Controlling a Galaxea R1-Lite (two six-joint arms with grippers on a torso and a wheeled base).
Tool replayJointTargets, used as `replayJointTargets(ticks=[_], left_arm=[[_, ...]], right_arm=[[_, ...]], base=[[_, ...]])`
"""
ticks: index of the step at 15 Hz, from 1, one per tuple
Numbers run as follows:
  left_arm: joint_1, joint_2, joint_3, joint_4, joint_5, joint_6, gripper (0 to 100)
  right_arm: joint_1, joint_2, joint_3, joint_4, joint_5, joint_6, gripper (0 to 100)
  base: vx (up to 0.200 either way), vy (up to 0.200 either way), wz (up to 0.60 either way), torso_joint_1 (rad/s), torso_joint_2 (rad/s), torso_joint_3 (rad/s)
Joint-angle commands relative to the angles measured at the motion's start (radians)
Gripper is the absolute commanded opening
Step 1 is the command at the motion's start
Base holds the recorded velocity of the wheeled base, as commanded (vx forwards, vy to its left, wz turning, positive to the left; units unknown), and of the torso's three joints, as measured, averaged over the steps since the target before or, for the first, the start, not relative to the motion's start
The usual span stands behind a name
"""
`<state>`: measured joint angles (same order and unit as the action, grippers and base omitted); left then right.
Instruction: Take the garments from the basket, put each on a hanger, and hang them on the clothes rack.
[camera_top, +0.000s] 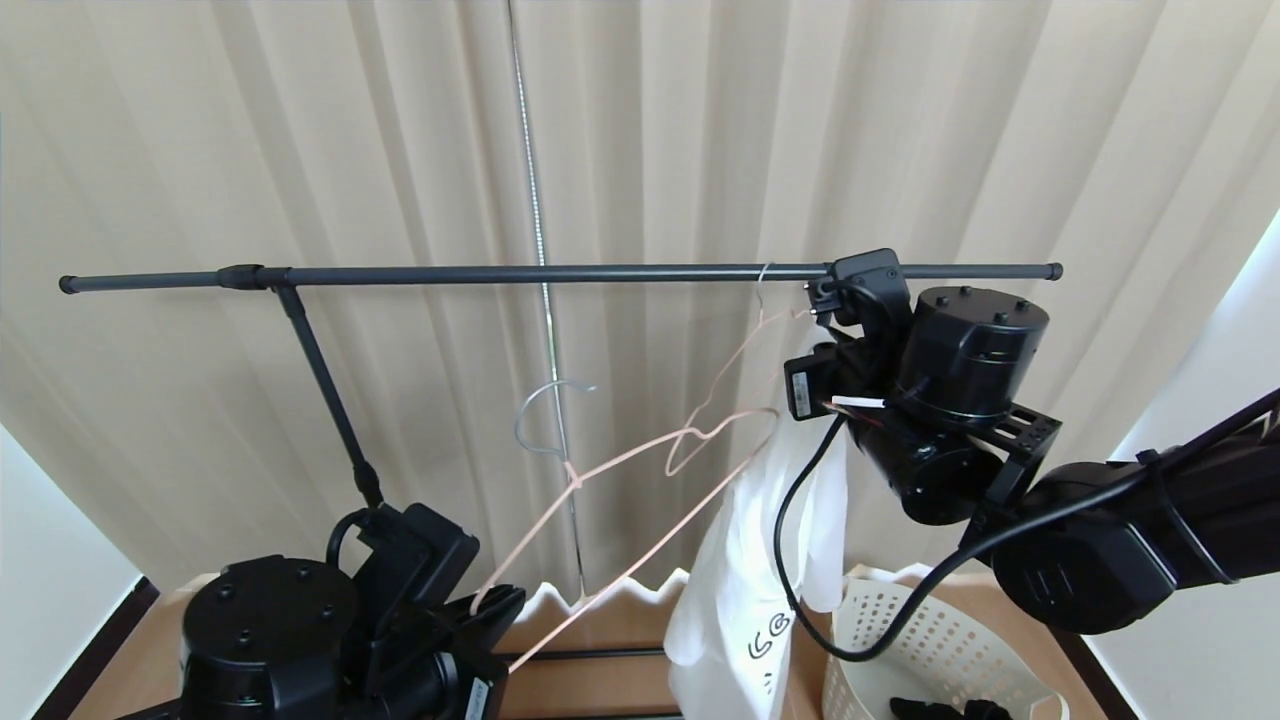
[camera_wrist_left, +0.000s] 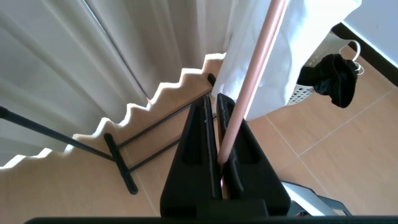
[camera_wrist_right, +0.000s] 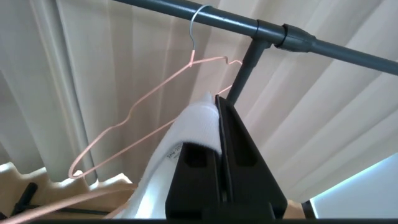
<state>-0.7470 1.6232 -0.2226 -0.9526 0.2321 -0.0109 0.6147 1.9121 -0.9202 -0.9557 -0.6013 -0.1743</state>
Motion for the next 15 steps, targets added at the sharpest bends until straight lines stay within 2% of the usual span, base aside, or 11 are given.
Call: replayJointTargets(ticks=[1,6,10,15], left_arm=[[-0.008,0.006,0.000,-0.006,0.001,-0.001,0],[-0.015,0.015,0.006,-0.011,0.004,-0.004,0],[-0.034,0.014,0.017,-0.012,0.003,-0.004,0],[-0.046,0.012,0.020,-0.012,0.004,-0.006,0]], right_arm=[[0.000,0.028,-0.017,0.000,-0.009,0.001,0],[-0.019,0.044,-0.025,0.002,-0.032,0.001,0],[-0.079,0.096,-0.091,0.000,-0.075,0.004,0],[-0.096,0.130,-0.134,-0.001,-0.097,0.010,0]], base=[[0.000,0.000,0.00,0.000,0.00,0.000],[0.000,0.000,0.00,0.000,0.00,0.000],[0.000,0.000,0.00,0.000,0.00,0.000],[0.000,0.000,0.00,0.000,0.00,0.000]])
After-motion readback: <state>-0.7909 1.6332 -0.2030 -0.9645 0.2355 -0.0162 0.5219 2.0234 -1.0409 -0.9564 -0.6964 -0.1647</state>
